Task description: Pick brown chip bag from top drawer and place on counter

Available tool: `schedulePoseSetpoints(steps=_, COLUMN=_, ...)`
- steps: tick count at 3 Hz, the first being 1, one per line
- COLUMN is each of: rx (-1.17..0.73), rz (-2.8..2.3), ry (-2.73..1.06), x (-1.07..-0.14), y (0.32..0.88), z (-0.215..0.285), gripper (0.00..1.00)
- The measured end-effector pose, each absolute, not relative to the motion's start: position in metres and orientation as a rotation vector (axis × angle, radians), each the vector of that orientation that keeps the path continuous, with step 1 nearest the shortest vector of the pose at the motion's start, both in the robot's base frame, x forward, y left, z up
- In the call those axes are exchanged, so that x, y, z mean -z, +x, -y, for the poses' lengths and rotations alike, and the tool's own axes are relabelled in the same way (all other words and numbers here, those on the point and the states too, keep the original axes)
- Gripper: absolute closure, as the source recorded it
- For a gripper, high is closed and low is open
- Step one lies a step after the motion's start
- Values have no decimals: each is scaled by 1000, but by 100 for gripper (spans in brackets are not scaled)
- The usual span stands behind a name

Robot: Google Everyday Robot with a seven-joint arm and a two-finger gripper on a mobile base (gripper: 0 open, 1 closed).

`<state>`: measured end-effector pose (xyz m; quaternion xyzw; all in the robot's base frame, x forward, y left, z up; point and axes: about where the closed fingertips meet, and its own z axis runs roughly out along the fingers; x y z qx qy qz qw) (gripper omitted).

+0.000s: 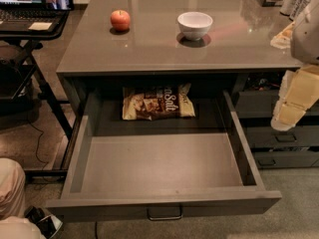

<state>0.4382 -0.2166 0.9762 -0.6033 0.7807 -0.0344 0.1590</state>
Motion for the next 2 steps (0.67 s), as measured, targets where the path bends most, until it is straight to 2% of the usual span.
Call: schedulePoseSetpoints(steps=2, rx=42, rz=-2206, ry=-1647, x=-965, y=448, z=204, gripper=0)
